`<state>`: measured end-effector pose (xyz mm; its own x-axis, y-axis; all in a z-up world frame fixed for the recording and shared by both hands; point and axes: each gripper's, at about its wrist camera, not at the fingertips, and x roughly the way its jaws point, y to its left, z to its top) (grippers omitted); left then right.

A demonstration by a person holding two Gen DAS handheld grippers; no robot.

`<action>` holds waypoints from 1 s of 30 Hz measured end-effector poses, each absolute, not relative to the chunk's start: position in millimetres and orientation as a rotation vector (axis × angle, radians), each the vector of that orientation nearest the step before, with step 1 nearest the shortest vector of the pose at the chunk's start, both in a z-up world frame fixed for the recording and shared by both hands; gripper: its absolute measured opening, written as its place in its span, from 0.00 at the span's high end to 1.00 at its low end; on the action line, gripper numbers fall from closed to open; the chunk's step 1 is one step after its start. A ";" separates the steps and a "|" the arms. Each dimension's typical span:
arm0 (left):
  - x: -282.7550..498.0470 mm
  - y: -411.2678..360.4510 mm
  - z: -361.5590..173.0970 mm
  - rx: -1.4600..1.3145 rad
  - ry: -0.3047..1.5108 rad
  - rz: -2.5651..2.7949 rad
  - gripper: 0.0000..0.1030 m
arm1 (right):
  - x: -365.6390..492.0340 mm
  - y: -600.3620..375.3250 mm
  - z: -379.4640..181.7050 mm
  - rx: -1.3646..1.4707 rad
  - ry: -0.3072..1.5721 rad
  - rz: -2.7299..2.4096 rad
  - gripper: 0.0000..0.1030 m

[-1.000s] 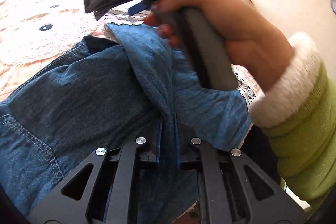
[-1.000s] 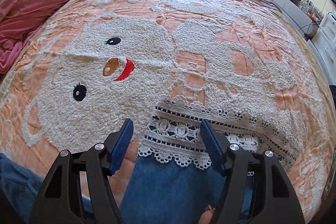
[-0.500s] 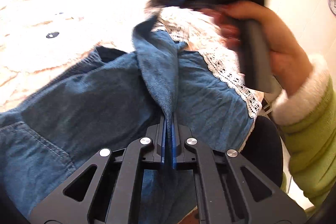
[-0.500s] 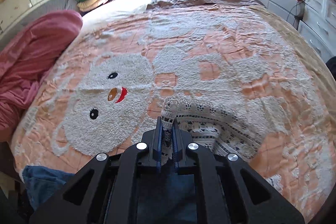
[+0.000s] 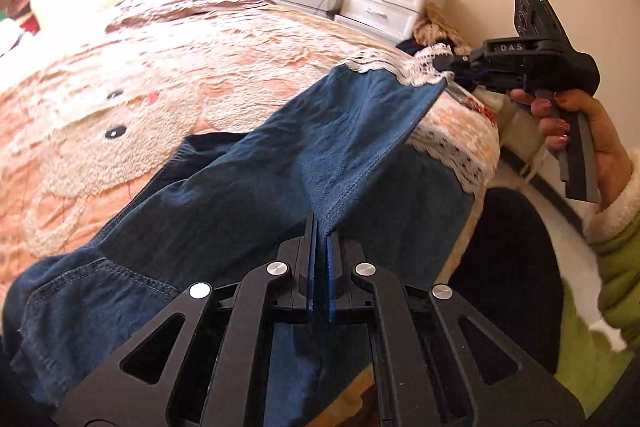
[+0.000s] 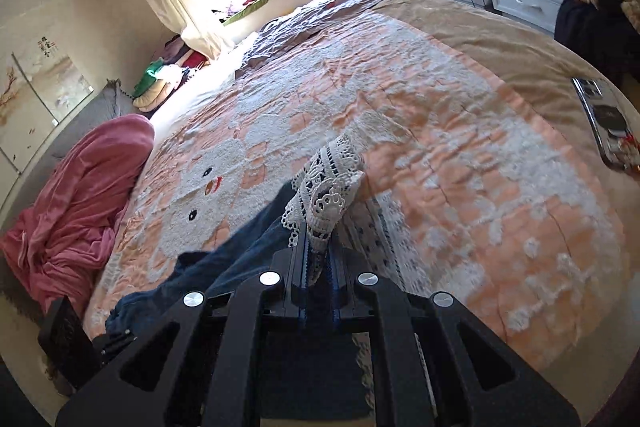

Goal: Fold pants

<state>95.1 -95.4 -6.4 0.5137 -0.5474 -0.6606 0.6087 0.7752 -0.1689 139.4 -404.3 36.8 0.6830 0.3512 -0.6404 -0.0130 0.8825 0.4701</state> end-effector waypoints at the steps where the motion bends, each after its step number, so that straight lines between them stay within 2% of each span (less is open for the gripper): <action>1: 92.0 -97.1 -8.0 0.110 0.760 -0.702 1.00 | 127.5 -408.9 28.3 0.467 0.812 0.208 0.93; 5: 85.2 -100.4 -15.9 0.132 0.780 -0.721 1.00 | 97.9 -415.5 3.1 0.492 0.865 0.192 0.93; 11: 66.8 -102.5 -17.5 0.186 0.762 -0.751 1.00 | 69.1 -418.9 -5.2 0.483 0.874 0.190 0.93; 22: 64.4 -113.3 -38.9 0.247 0.821 -0.741 0.98 | 66.7 -430.0 -37.1 0.507 0.963 0.157 0.91; 24: 64.4 -113.7 -41.0 0.247 0.820 -0.739 0.98 | 66.2 -432.0 -37.1 0.510 0.966 0.157 0.90; 27: 64.7 -113.3 -42.9 0.242 0.814 -0.740 0.98 | 63.1 -434.3 -33.0 0.476 0.969 0.120 0.72; 29: 63.7 -112.0 -43.2 0.228 0.802 -0.751 0.95 | 59.0 -438.4 -27.3 0.462 0.953 0.092 0.70; 30: 62.4 -110.9 -43.1 0.216 0.798 -0.764 0.90 | 54.7 -440.4 -21.7 0.456 0.932 0.083 0.70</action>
<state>62.4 -110.9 -43.1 0.4520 -0.5349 -0.7139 0.6899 0.7169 -0.1003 54.7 -440.4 -21.7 0.6004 0.2623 -0.7555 0.1254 0.9022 0.4128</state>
